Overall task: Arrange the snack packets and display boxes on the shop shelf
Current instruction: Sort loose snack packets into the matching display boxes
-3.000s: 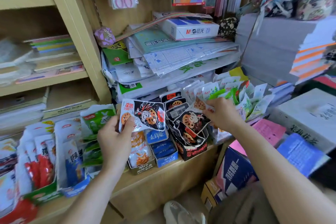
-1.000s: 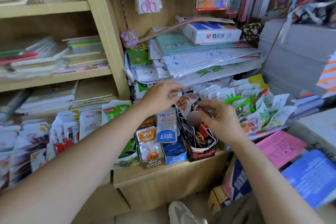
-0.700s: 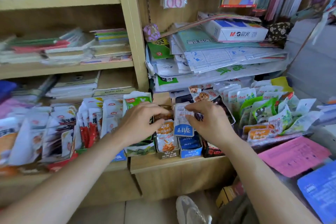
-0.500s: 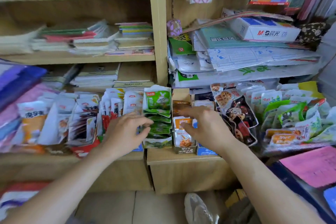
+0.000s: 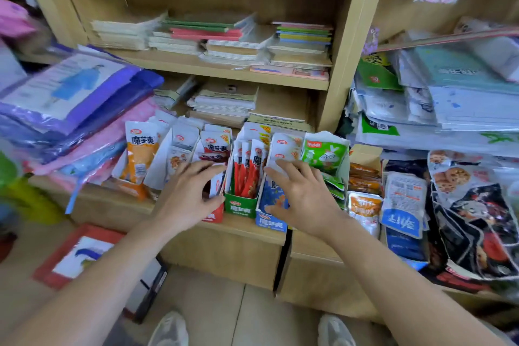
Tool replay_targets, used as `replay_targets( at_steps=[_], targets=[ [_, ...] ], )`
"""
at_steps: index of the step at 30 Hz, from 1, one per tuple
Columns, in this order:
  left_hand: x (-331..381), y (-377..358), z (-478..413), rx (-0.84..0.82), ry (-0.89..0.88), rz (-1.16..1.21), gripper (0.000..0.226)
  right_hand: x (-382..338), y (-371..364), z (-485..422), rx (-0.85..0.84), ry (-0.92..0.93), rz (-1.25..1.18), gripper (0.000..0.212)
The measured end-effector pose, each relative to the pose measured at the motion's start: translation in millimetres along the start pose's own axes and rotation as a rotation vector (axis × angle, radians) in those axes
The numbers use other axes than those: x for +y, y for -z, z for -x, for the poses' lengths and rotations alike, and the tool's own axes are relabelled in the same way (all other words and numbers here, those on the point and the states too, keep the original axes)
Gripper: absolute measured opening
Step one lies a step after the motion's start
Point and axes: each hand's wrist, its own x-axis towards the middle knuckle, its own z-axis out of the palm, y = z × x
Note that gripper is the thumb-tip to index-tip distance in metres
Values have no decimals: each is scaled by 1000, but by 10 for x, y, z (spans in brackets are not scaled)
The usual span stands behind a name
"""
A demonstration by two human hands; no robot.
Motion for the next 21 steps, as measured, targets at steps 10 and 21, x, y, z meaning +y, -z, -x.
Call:
replay_targets(
  at_steps=[10,21],
  targets=[
    [-337,12,-85,178,117,313,53,-30,-92,-250,-64,-106,85,60],
    [-268,-52,-200,231,101,353,16,38,-91,-840,5,-157,-256,80]
  ],
)
